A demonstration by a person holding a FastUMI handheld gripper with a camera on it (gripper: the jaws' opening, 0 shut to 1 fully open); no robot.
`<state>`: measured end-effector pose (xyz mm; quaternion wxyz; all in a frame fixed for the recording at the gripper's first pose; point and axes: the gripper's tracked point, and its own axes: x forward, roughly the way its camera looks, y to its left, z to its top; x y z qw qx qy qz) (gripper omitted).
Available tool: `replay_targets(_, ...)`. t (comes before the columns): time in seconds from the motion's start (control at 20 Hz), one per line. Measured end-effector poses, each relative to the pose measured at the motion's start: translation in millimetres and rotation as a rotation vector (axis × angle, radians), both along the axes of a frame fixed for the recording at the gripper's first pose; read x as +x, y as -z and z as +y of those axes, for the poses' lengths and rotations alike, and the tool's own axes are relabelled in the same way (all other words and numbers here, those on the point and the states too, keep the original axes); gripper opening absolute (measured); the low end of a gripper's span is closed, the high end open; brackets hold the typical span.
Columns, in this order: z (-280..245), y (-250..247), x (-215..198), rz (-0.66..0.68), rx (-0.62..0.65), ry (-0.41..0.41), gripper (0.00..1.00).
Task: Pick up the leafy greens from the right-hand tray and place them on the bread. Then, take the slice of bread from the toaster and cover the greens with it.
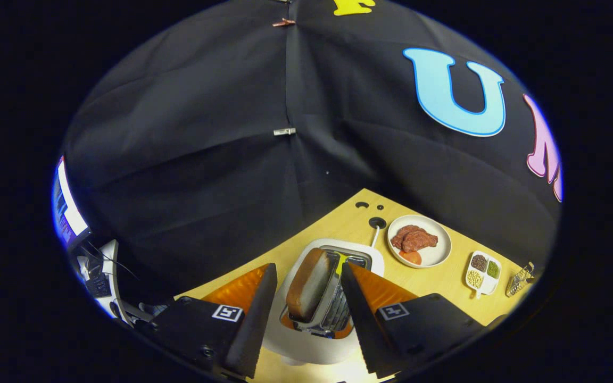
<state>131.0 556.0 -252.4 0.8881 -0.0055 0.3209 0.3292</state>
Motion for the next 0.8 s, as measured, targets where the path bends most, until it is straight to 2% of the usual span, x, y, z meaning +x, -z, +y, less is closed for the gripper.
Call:
replay_targets(0.3,-2,22,14,0.012,-0.079,0.058,0.71)
replay_targets(0.35,-5,28,17,0.018,-0.107,0.078,0.67)
replay_targets(0.45,-10,38,20,0.041,-0.147,0.102,0.53)
replay_targets(0.55,-3,42,15,0.081,-0.125,0.095,0.40)
replay_targets(0.6,3,42,12,0.106,-0.098,0.089,0.28)
replay_targets(0.7,6,38,11,0.119,-0.077,0.081,0.18)
replay_targets(0.8,5,36,10,0.113,-0.076,0.061,0.14)
